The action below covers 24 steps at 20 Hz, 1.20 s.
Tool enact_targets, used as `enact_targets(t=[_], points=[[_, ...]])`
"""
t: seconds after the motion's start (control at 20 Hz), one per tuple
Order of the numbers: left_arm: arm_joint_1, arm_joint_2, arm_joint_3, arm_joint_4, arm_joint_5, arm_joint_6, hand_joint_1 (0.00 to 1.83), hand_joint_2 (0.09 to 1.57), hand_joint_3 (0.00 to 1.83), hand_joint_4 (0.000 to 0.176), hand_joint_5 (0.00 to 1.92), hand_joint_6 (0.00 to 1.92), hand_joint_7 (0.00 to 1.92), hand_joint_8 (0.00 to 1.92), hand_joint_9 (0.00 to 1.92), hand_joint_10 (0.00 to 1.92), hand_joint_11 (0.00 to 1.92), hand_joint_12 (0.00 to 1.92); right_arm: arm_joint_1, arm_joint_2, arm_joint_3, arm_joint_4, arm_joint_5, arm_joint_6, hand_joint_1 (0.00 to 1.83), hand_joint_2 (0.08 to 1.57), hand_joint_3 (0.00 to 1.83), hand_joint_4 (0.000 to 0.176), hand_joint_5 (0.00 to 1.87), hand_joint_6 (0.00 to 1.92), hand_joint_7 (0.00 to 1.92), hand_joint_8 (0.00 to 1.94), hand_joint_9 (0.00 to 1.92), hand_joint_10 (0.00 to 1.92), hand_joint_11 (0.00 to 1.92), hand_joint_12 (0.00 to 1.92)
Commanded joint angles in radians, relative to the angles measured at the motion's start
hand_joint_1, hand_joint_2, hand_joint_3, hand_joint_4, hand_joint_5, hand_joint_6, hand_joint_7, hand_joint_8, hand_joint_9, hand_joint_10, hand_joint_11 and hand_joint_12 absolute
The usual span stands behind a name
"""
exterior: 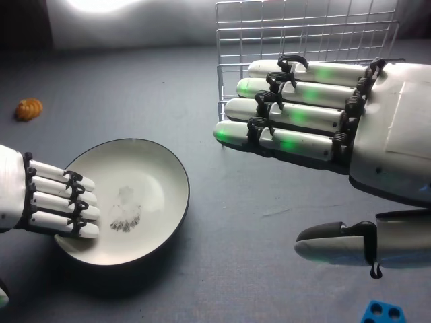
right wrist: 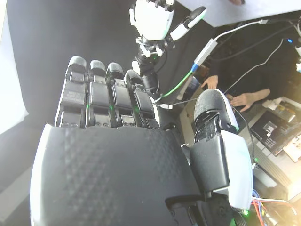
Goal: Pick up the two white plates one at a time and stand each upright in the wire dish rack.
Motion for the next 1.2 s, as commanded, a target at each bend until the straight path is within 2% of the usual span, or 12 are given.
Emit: enact_targets(t=[0.0,0.45,0.55,0.65,0.85,1.05,1.15], points=[[0.004,0.002,0.005,-0.049,-0.033,-0.001,0.0,1.1,0.0,0.0,0.0,0.0,0.0,0.0,0.0,0.0,0.0,0.0,0.005,0.002,-0.003,0.017,0.108,-0.008,0.0,1.25,0.0,0.0,0.0,0.0,0.0,0.0,0.0,0.0,0.0,0.0],[0.046,-0.021,0.016,-0.049,-0.005,-0.002,0.0,1.1,0.0,0.0,0.0,0.0,0.0,0.0,0.0,0.0,0.0,0.0,0.005,0.002,-0.003,0.017,0.095,-0.024,0.0,1.27,0.0,0.0,0.0,0.0,0.0,0.0,0.0,0.0,0.0,0.0],[0.048,-0.024,0.011,-0.049,-0.002,-0.006,0.0,1.1,0.0,0.0,0.0,0.0,0.0,0.0,0.0,0.0,0.0,0.0,0.005,0.002,-0.002,0.017,0.095,-0.026,0.05,1.27,0.0,0.0,0.0,0.0,0.0,0.0,0.0,0.0,0.0,0.0],[0.048,-0.033,0.004,-0.051,0.0,-0.011,0.0,1.11,0.0,0.0,0.0,0.0,0.0,0.0,0.0,0.0,0.0,0.0,0.005,0.002,-0.002,0.017,0.095,-0.026,0.0,1.28,0.0,0.0,0.0,0.0,0.0,0.0,0.0,0.0,0.0,0.0],[0.037,-0.045,-0.049,-0.076,0.021,-0.011,0.0,1.1,0.0,0.0,0.0,0.0,0.0,0.0,0.0,0.0,0.0,0.0,0.005,0.001,-0.003,0.019,0.089,-0.026,0.0,1.27,0.0,0.0,0.0,0.0,0.0,0.0,0.0,0.0,0.0,0.0],[-0.001,-0.061,-0.114,-0.087,0.044,-0.017,0.0,1.11,0.0,0.0,0.0,0.0,0.0,0.0,0.0,0.0,0.0,0.0,0.005,-0.005,-0.001,0.074,0.085,-0.031,0.0,1.28,0.0,0.0,0.0,0.0,0.0,0.0,0.0,0.0,0.0,0.0],[-0.01,-0.07,-0.119,-0.094,0.055,-0.031,0.0,1.1,0.0,0.0,0.0,0.0,0.0,0.0,0.0,0.0,0.0,0.0,0.004,-0.016,0.002,0.074,0.083,-0.061,0.1,1.28,0.0,0.0,0.0,0.0,0.0,0.0,0.0,0.0,0.0,0.0]])
